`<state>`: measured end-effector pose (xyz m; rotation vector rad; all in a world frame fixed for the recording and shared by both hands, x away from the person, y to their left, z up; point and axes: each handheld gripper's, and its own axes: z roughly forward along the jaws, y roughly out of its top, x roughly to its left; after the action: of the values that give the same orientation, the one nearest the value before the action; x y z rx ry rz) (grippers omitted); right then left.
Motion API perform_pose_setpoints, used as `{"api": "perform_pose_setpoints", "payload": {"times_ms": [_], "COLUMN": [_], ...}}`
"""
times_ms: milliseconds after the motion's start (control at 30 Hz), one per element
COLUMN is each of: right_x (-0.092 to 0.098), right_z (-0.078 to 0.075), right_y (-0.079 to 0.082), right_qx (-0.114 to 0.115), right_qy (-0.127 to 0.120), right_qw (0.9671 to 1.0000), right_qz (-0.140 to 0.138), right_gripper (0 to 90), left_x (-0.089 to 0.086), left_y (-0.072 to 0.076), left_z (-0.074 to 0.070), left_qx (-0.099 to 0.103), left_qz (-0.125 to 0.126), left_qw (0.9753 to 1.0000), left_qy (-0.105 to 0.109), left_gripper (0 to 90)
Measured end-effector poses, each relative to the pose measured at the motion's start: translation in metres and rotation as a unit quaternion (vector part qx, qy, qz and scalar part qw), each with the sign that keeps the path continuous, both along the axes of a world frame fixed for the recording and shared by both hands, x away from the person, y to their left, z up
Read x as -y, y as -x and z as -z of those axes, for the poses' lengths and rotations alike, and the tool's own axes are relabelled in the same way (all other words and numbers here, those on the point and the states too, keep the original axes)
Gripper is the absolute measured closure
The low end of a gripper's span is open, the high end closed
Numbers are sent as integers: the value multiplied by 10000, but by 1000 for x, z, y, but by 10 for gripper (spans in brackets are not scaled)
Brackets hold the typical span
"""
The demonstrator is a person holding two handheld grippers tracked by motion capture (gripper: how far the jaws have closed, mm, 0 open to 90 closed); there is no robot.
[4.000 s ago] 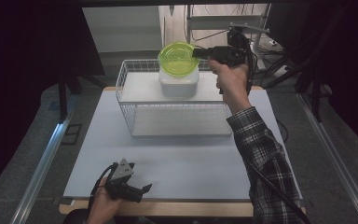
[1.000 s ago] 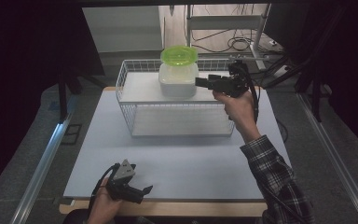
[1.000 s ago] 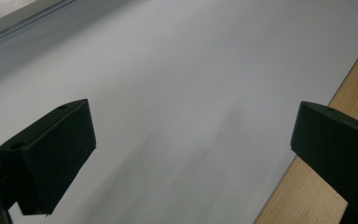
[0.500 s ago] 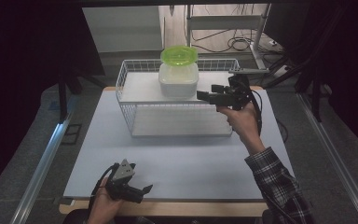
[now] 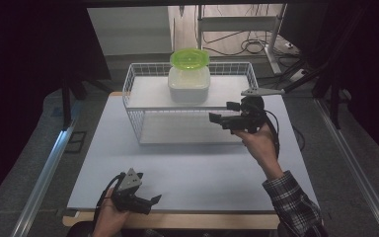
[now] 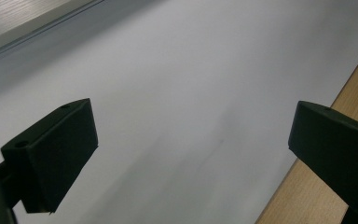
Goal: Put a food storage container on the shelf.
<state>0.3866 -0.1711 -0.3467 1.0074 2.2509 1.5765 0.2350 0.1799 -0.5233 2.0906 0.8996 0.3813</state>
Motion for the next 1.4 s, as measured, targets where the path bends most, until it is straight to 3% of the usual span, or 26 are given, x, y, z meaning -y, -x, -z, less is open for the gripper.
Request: {"api": "perform_pose_setpoints", "payload": {"times_ms": [267,433,567,767,1033,1400], "right_x": [-1,-2,-3,-4,-3,7], "right_z": [23,36,43,52,65,89], "right_y": [12,17,19,26,41,55], "right_qx": [27,73,51,63,209,58], "right_qy": [262,301,420,396,659,870], "right_qw": [9996,9995,9991,9989,9976,9961], "right_qz": [-88,-108,-104,-234,-107,-153], "right_gripper": [72,61,51,46,22,19], "left_x": [1,1,1,2,2,2], "left_y": [0,0,0,0,0,0], "left_z": [1,1,1,1,2,3], "left_qx": [-19,-33,-24,-30,-32,-57], "left_qz": [14,7,26,60,74,86], "left_qw": [10000,10000,10000,10000,10000,9999], "left_qy": [-25,-35,-48,-59,-50,-37], "left_gripper": [8,8,8,8,8,8]}}
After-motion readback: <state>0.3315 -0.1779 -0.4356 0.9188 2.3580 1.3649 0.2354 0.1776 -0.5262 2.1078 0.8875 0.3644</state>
